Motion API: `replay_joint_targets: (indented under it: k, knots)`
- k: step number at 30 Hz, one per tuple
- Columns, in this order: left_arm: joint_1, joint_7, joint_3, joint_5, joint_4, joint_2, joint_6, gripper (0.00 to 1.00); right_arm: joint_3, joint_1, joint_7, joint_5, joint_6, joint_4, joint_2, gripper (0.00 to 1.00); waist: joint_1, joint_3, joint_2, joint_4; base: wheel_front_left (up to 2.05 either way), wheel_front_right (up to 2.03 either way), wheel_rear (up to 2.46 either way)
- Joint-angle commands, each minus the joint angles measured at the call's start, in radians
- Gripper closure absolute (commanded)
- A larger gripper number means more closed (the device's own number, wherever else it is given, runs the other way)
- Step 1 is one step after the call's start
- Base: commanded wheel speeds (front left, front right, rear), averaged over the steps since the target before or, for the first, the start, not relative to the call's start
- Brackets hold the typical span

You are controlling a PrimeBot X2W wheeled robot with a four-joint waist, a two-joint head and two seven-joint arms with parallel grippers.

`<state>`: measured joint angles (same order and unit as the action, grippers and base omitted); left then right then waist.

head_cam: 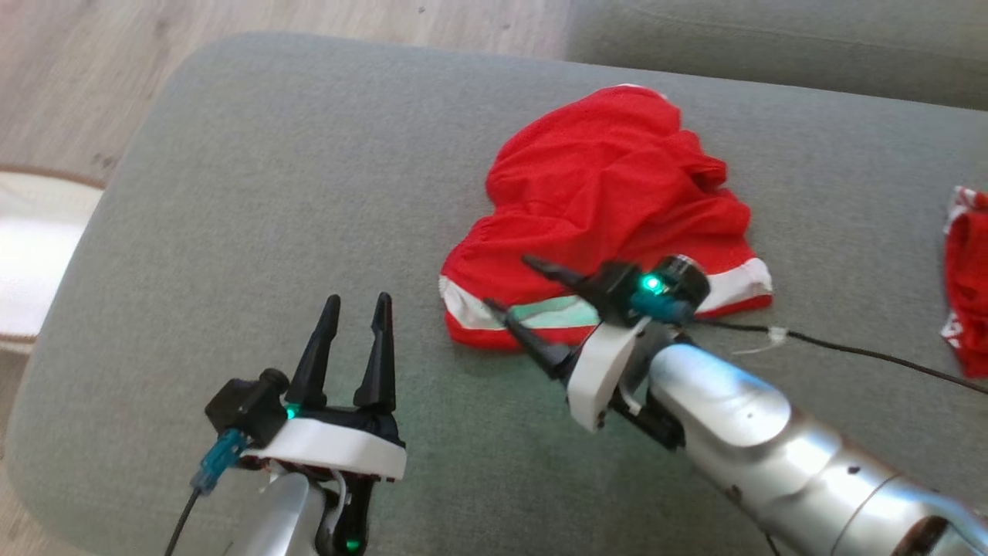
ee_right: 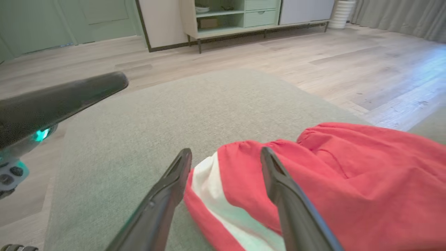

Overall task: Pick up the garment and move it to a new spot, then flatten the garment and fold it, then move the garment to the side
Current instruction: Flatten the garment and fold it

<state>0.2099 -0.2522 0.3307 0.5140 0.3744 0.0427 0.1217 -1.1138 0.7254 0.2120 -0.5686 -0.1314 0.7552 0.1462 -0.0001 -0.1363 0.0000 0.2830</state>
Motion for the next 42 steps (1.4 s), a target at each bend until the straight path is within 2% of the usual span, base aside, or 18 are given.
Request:
replay_joint_targets:
  k: [1,5,8,9,13,18,25,32,36,42]
  knots:
    - [0.017,-0.01,-0.044,-0.015,-0.028,0.008,-0.008,0.0,0.034,0.006,0.018,-0.013,0.001,-0.025,0.005,0.0,0.0001,0.016,0.0,-0.023,0.0,0.0,0.0]
    - [0.008,-0.01,-0.064,-0.026,-0.035,0.008,-0.007,0.0,0.11,-0.017,0.031,-0.017,0.001,-0.041,0.041,0.0,0.0001,0.031,0.0,-0.06,0.0,0.0,0.0]
    - [0.001,-0.01,-0.087,-0.033,-0.044,0.008,-0.007,0.0,0.215,-0.054,0.041,-0.009,0.001,-0.053,0.068,0.0,0.0001,0.036,0.0,-0.09,0.0,0.0,0.0]
    - [-0.003,-0.01,-0.105,-0.037,-0.051,0.008,-0.007,0.0,0.31,-0.088,0.046,0.013,0.001,-0.065,0.08,0.0,0.0001,0.035,0.0,-0.11,0.0,0.0,0.0]
    - [-0.01,-0.01,-0.123,-0.052,-0.059,0.008,-0.003,0.0,0.546,-0.194,0.049,0.085,0.001,-0.137,0.082,0.0,0.0001,0.032,0.0,-0.146,0.0,0.0,0.0]
    - [-0.017,-0.01,-0.134,-0.059,-0.071,0.008,0.001,0.0,0.804,-0.386,0.049,0.2,0.001,-0.282,0.019,0.0,0.0001,0.029,0.0,-0.177,0.0,0.0,0.0]
    - [-0.021,-0.01,-0.129,-0.056,-0.088,0.008,0.004,0.0,0.917,-0.515,0.05,0.297,0.001,-0.391,-0.055,0.0,0.0001,0.021,0.0,-0.192,0.0,0.0,0.0]
    - [-0.003,-0.01,-0.113,-0.051,-0.102,0.008,0.007,0.0,0.962,-0.517,0.036,0.352,0.001,-0.447,-0.083,0.0,0.0001,-0.003,0.0,-0.175,0.0,0.0,0.0]
    - [0.006,-0.01,-0.102,-0.046,-0.106,0.008,0.007,0.0,0.99,-0.504,0.024,0.38,0.001,-0.453,-0.09,0.0,0.0001,-0.021,0.0,-0.157,0.0,0.0,0.0]
    - [0.017,-0.01,-0.085,-0.043,-0.09,0.008,0.008,0.0,1.009,-0.47,-0.023,0.392,0.001,-0.393,-0.095,0.0,0.0001,-0.044,0.0,-0.123,0.0,0.0,0.0]
